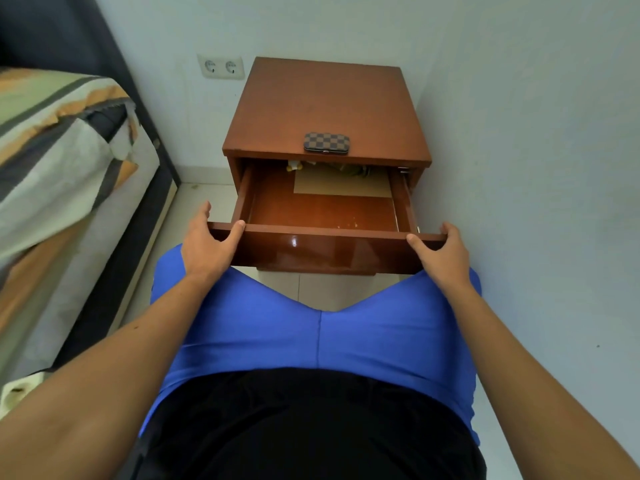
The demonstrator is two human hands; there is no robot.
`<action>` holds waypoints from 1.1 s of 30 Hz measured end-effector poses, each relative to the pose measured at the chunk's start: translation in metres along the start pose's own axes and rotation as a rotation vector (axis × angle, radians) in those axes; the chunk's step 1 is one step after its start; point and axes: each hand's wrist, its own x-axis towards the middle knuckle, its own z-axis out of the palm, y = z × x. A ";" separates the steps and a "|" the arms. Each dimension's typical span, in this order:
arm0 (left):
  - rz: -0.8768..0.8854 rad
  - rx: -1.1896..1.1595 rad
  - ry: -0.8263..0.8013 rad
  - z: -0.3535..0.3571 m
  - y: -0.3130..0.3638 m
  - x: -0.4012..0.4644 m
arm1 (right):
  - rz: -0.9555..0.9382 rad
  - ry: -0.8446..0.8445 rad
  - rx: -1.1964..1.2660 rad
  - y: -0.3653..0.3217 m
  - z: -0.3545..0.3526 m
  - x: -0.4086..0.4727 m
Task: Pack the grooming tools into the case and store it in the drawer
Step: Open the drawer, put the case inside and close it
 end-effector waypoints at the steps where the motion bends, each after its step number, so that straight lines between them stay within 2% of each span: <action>1: 0.011 0.026 0.004 0.000 0.002 0.002 | -0.008 0.002 -0.012 -0.002 0.000 0.000; 7: 0.108 0.159 -0.003 -0.001 0.030 0.042 | -0.199 0.038 -0.179 -0.038 0.008 0.015; 15: 0.339 0.278 -0.151 0.024 0.099 0.127 | -0.416 -0.173 -0.237 -0.123 0.053 0.083; 20: 0.426 0.368 -0.268 0.056 0.125 0.177 | -0.539 -0.288 -0.317 -0.175 0.079 0.132; 29: 0.436 0.528 -0.468 0.107 0.124 0.239 | -0.620 -0.488 -0.531 -0.203 0.108 0.185; 33: 0.462 0.639 -0.432 0.117 0.112 0.239 | -0.698 -0.516 -0.605 -0.205 0.108 0.193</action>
